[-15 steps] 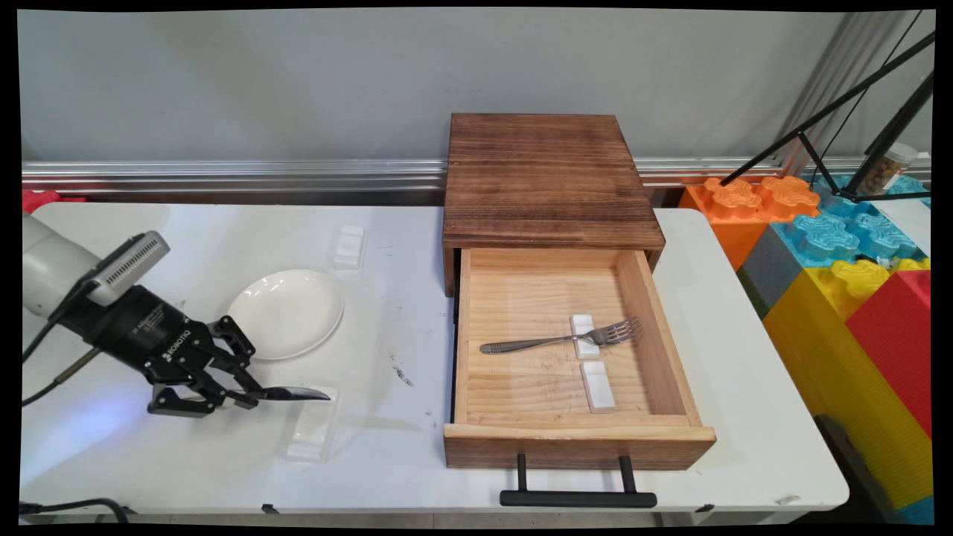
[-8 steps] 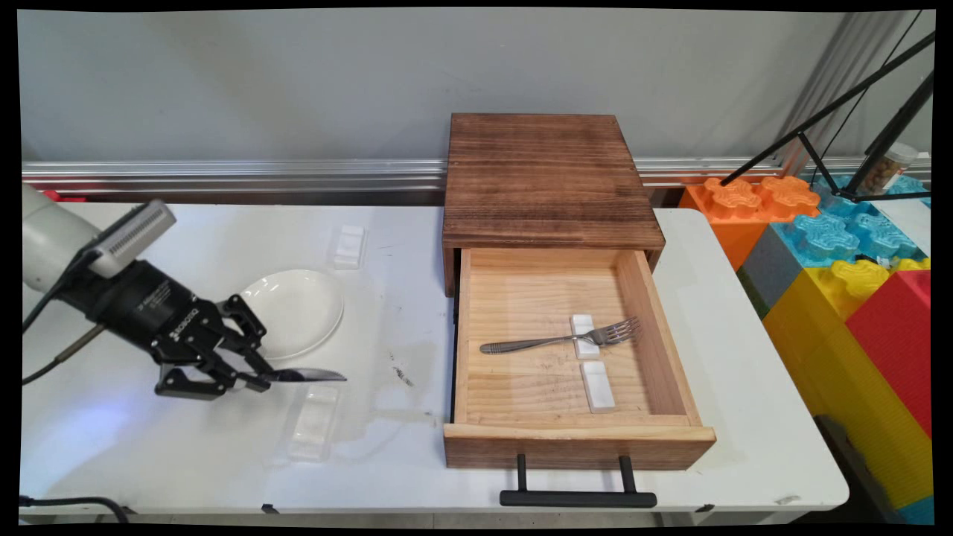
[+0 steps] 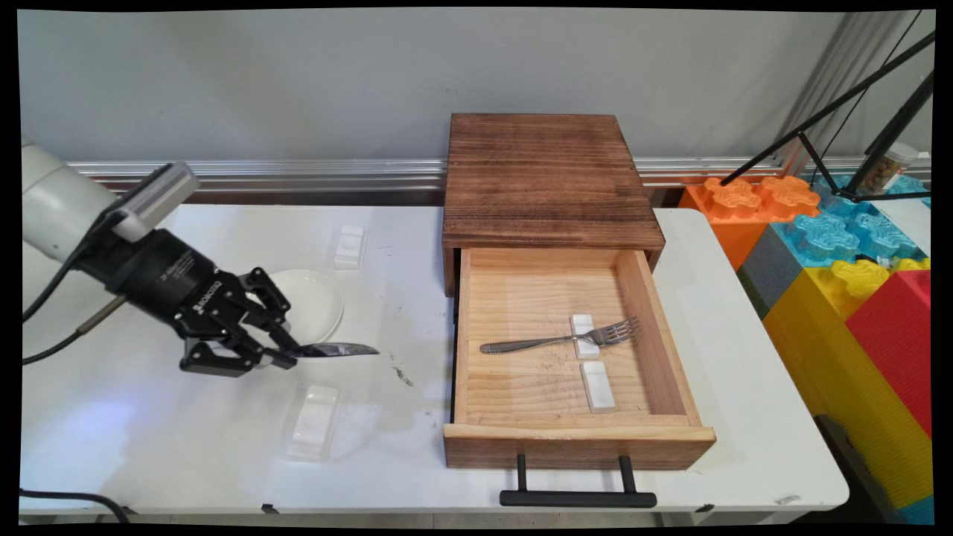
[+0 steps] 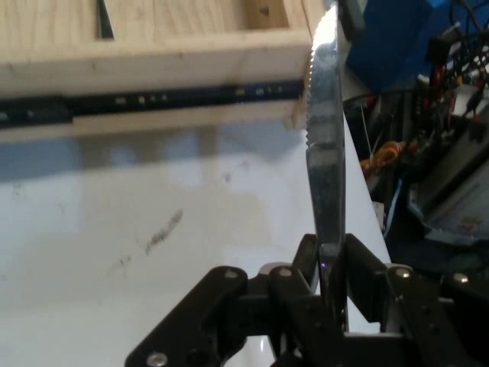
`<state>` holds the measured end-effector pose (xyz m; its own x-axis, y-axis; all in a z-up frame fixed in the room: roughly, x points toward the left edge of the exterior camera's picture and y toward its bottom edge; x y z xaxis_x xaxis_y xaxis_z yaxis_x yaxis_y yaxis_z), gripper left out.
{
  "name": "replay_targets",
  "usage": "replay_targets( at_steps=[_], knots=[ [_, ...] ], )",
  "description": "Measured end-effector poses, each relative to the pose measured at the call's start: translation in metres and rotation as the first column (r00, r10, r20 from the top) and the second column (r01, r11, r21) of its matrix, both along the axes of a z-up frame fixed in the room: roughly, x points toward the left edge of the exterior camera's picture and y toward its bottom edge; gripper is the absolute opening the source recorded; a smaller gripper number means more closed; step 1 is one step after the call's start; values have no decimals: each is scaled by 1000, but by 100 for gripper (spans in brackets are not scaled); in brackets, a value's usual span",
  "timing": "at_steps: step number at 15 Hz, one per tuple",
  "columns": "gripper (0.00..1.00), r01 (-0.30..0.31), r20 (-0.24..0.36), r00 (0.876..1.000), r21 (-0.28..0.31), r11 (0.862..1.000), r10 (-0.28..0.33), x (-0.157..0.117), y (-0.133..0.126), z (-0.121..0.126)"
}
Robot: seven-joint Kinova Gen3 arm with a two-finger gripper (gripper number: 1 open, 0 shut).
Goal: Place the picked object into the drawer
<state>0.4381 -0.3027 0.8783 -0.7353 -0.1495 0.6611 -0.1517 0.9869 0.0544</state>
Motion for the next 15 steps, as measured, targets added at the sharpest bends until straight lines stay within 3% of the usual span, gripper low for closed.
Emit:
replay_targets(
  at_steps=[10, 15],
  knots=[
    [0, -42, 0, 999, 10, 999, 42, -67, -19, 42],
    [0, -112, 20, 994, 46, 993, 111, -106, -32, 58]
  ],
)
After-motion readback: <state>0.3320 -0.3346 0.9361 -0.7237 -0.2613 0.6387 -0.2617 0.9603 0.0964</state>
